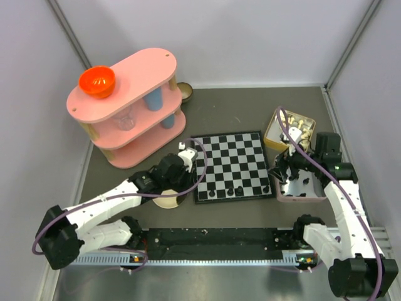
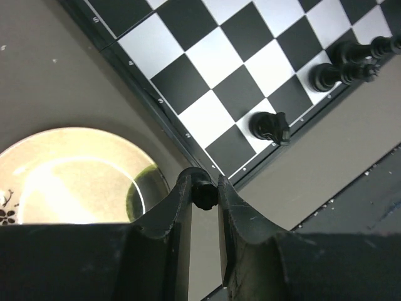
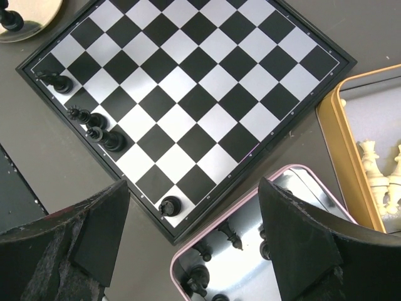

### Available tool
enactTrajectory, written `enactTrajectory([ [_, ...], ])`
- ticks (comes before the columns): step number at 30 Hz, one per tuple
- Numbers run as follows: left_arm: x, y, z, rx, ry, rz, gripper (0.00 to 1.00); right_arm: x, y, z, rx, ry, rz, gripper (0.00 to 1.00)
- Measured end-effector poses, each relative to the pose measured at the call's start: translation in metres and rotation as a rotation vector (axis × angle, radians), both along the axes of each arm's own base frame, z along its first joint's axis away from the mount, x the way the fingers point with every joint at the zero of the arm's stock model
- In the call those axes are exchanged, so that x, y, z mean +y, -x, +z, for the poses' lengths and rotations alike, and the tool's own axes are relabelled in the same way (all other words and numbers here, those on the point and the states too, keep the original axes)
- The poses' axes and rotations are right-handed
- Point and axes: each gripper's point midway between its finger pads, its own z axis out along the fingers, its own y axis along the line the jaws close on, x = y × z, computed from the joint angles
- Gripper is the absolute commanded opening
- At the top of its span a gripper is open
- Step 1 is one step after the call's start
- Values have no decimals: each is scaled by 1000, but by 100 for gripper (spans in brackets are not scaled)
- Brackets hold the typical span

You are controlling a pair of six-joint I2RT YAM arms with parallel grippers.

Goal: Set up the chess pieces on the board

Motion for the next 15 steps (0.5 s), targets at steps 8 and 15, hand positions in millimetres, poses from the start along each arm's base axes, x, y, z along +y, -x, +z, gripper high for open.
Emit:
enactTrajectory([
  [8,-8,-4,-14,-1,-34,34,0,0,-2,1,-28,-8,-19,83],
  [15,-24,7,-23,19,-32,-16,0,-2,3,0,-42,-6,-40,83],
])
